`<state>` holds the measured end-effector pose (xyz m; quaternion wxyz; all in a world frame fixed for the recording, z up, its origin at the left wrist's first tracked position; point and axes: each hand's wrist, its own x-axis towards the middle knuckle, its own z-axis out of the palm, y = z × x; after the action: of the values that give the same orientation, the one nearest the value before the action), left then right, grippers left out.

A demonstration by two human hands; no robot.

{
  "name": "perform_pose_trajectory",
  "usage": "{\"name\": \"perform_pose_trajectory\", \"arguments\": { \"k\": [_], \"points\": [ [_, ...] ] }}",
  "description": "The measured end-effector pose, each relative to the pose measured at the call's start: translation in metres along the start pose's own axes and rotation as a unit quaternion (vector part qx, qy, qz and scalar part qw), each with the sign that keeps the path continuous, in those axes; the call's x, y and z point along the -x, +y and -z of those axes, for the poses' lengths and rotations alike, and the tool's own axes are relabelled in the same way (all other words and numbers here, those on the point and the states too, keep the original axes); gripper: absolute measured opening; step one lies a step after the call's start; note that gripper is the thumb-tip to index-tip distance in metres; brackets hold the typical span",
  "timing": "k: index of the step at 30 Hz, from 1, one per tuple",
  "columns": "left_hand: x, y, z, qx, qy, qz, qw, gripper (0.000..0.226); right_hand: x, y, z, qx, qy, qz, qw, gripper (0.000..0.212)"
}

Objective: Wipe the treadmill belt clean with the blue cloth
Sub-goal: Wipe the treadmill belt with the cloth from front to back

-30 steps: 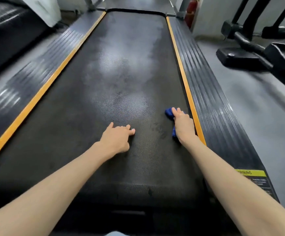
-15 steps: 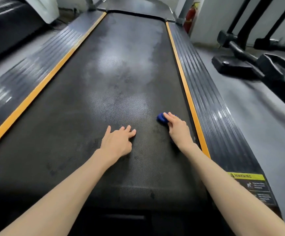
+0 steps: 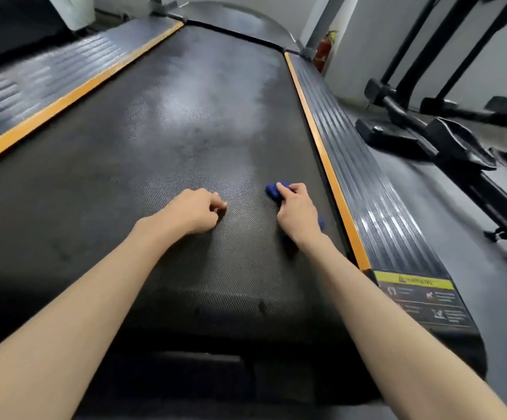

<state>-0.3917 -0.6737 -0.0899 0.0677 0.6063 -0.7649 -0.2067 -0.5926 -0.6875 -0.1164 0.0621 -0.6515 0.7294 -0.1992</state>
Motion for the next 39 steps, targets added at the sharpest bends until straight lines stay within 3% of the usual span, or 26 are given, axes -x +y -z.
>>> {"name": "perform_pose_trajectory", "arguments": {
  "k": [4,6,10,11,14,16,18,21,23,29,31,34,36,39],
  "points": [
    [0.035,0.004,-0.016,-0.022,0.102,-0.032,0.994,0.037,0.059,-0.011,0.004,0.041,-0.043,0.173,0.983,0.044],
    [0.05,0.004,-0.022,-0.044,0.112,-0.032,0.992,0.035,0.058,0.007,0.018,0.03,-0.077,0.203,0.976,0.043],
    [0.063,-0.001,-0.027,-0.076,0.075,-0.057,0.993,0.047,0.028,0.041,0.031,-0.002,-0.032,0.005,0.999,0.048],
    [0.065,-0.005,-0.027,-0.078,0.063,-0.066,0.993,0.05,0.031,0.033,0.029,0.009,-0.019,-0.011,1.0,0.049],
    [0.07,-0.018,-0.024,-0.047,0.041,-0.097,0.993,0.05,0.067,0.003,0.019,0.048,-0.023,0.111,0.992,0.044],
    [0.071,-0.024,-0.023,-0.028,0.043,-0.108,0.993,0.048,0.088,0.002,0.018,0.001,-0.028,0.197,0.98,0.04],
    [0.071,-0.024,-0.02,-0.037,0.043,-0.099,0.994,0.049,0.07,0.015,0.022,-0.023,-0.027,0.175,0.984,0.039],
    [0.068,-0.018,-0.014,-0.065,0.014,-0.074,0.995,0.052,0.021,0.024,0.023,0.043,-0.016,0.017,0.999,0.043],
    [0.065,-0.017,-0.011,-0.076,0.008,-0.067,0.995,0.051,0.011,0.011,0.021,0.038,-0.003,-0.028,0.999,0.04],
    [0.061,-0.023,-0.011,-0.047,0.038,-0.062,0.996,0.046,0.069,0.005,0.019,-0.039,-0.021,0.171,0.984,0.03],
    [0.062,-0.022,-0.013,-0.044,0.038,-0.061,0.996,0.046,0.047,0.02,0.022,-0.023,-0.014,0.143,0.989,0.031],
    [0.063,-0.022,-0.014,-0.052,0.051,-0.067,0.995,0.042,0.004,0.026,0.017,-0.004,0.025,0.005,1.0,0.032],
    [0.061,-0.023,-0.012,-0.046,0.068,-0.064,0.995,0.039,-0.001,0.011,0.01,0.008,0.053,-0.039,0.998,0.029],
    [0.06,-0.018,-0.01,-0.049,0.098,-0.05,0.993,0.031,0.027,-0.004,0.009,0.031,0.025,0.071,0.997,0.026]
  ]
}}
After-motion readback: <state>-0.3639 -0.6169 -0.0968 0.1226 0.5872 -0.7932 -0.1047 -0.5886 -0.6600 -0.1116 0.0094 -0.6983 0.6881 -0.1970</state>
